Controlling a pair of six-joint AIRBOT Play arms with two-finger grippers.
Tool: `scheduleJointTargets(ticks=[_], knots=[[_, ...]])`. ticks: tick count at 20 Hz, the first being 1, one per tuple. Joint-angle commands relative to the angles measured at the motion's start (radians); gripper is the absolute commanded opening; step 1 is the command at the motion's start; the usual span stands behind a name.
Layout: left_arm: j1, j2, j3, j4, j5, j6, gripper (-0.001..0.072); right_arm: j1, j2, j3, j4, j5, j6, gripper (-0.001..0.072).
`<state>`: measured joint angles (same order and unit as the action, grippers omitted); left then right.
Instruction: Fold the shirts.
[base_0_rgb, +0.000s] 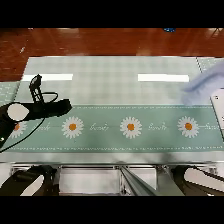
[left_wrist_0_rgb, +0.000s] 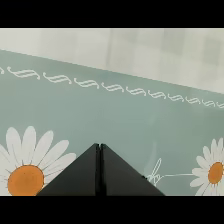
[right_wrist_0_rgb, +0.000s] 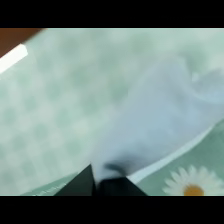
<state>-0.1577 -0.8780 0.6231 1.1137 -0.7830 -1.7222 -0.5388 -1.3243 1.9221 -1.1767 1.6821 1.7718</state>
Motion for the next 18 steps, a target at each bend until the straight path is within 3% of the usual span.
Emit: scheduleJointTargets(ticks=[1,7,13,14,15,16,18], knots=[[-0.001,-0.001,0.0,0.0,0.03,0.0,0.0026,-0.125,0.105,-0.127,-0.094,0.081,0.027,0.0015],[-0.001,-0.001,0.0,0.0,0.051,0.001,0.0026,-0.433,0.317,-0.49,-0.239,0.1,0.005,0.0016],[-0.001,-0.002,0.0,0.0,0.051,0.008,0.0026,-0.715,0.465,-0.934,-0.52,0.118,-0.09,0.0018],[-0.001,-0.003,0.0,0.0,0.05,0.008,0.0026,-0.738,0.475,-0.992,-0.564,0.101,-0.058,0.0088],[-0.001,-0.006,0.0,0.0,0.05,0.008,0.0026,-0.742,0.478,-1.038,-0.594,0.082,-0.038,0.0296],[-0.001,-0.011,0.0,0.001,0.051,0.008,0.0026,-0.741,0.477,-1.06,-0.589,0.056,-0.047,0.0382],[0.001,-0.033,0.002,0.005,0.062,0.025,0.0026,-0.741,0.469,-1.06,-0.559,-0.012,-0.046,0.0382]])
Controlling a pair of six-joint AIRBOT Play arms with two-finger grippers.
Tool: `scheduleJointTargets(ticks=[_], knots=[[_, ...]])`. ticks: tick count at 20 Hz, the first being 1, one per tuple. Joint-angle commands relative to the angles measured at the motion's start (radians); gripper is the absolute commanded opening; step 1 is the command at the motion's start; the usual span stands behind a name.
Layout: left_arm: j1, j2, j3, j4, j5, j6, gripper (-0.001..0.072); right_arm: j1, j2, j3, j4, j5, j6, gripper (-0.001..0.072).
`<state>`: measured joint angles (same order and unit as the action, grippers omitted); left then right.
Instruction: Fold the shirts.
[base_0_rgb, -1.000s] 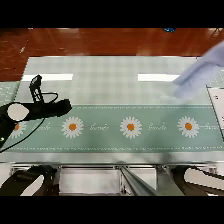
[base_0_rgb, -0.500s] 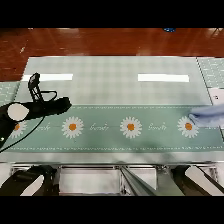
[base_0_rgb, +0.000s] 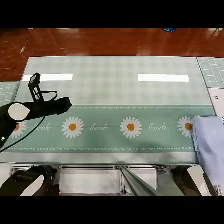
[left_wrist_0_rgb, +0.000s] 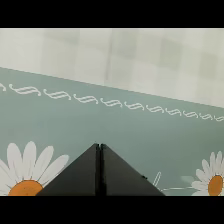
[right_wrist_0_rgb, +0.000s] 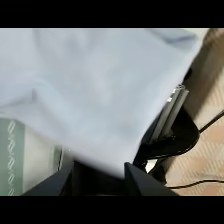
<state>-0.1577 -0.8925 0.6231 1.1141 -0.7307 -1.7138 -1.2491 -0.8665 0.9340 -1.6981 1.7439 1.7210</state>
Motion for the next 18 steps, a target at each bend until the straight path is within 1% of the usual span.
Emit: scheduleJointTargets(ticks=[1,2,3,4,5,6,7,8,10,12,13,14,15,16,17,18], knots=[[0.006,-0.032,0.006,0.005,0.018,0.052,0.0026,-0.031,0.005,-0.061,0.006,-0.115,0.005,0.0381],[0.019,-0.05,0.019,0.004,0.024,0.055,0.0026,-0.031,-0.004,-0.037,0.082,-0.172,0.007,0.0367],[0.04,-0.071,0.048,0.004,0.023,0.074,0.0026,-0.031,-0.021,0.005,0.209,-0.246,0.005,0.0299],[0.064,-0.089,0.099,0.003,0.015,0.111,0.0026,-0.031,-0.042,0.053,0.369,-0.318,-0.016,0.0178],[0.088,-0.106,0.166,0.003,-0.006,0.133,0.0026,-0.018,-0.067,0.106,0.579,-0.398,-0.085,0.0036],[0.106,-0.123,0.257,0.003,-0.038,0.136,0.0026,0.024,-0.091,0.156,0.747,-0.465,-0.163,0.0017],[0.115,-0.137,0.349,0.004,-0.058,0.136,0.0026,0.106,-0.121,0.212,0.865,-0.517,-0.201,0.0017],[0.112,-0.154,0.449,0.003,-0.067,0.135,0.0026,0.214,-0.152,0.27,0.9,-0.543,-0.223,0.0017],[0.08,-0.186,0.613,0.004,-0.081,0.135,0.0026,0.505,-0.212,0.376,0.814,-0.574,-0.251,0.0017],[0.023,-0.196,0.678,0.051,-0.1,0.135,0.0026,0.828,-0.259,0.415,0.649,-0.633,-0.261,0.0017],[-0.011,-0.198,0.661,0.109,-0.105,0.125,0.0026,0.99,-0.286,0.414,0.522,-0.664,-0.256,0.0017],[-0.043,-0.206,0.614,0.179,-0.1,0.078,0.0026,1.123,-0.324,0.414,0.385,-0.665,-0.229,0.0017],[-0.062,-0.221,0.561,0.232,-0.089,0.047,0.0026,1.243,-0.374,0.414,0.24,-0.65,-0.173,0.0017],[-0.065,-0.243,0.511,0.265,-0.096,0.043,0.0026,1.33,-0.425,0.414,0.115,-0.622,-0.108,0.0017],[-0.057,-0.259,0.478,0.272,-0.111,0.043,0.0026,1.381,-0.468,0.411,0.042,-0.594,-0.051,0.0016],[-0.049,-0.266,0.465,0.27,-0.131,0.042,0.0026,1.413,-0.503,0.41,0.006,-0.567,-0.011,0.0016]])
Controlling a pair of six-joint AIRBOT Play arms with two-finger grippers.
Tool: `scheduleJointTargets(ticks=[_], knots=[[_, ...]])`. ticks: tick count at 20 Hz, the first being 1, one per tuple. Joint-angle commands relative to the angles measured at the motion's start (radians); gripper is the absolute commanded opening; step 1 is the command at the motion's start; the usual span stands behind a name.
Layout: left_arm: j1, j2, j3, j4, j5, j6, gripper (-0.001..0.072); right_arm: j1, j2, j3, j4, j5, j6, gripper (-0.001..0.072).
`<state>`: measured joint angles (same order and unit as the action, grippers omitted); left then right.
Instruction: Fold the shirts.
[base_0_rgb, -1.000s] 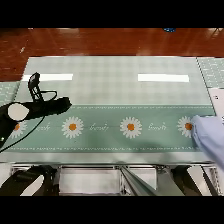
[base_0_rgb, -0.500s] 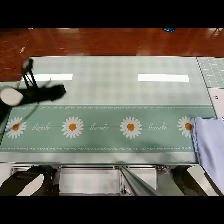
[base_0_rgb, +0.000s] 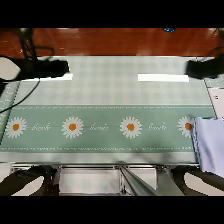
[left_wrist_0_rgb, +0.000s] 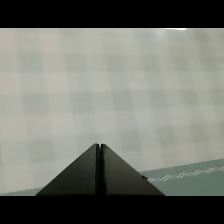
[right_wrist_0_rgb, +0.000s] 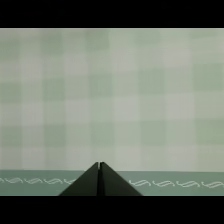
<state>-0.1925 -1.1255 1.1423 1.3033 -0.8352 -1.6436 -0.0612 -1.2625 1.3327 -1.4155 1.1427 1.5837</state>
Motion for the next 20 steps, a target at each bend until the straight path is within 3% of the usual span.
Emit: scheduleJointTargets(ticks=[1,20], knots=[[-0.006,-0.032,-0.057,0.081,-0.041,-0.04,0.0026,0.241,-0.133,0.011,-0.281,0.057,0.146,0.0016],[-0.001,-0.034,-0.057,0.081,-0.029,-0.042,0.0027,0.249,-0.147,0.013,-0.269,0.107,0.147,0.0017]])
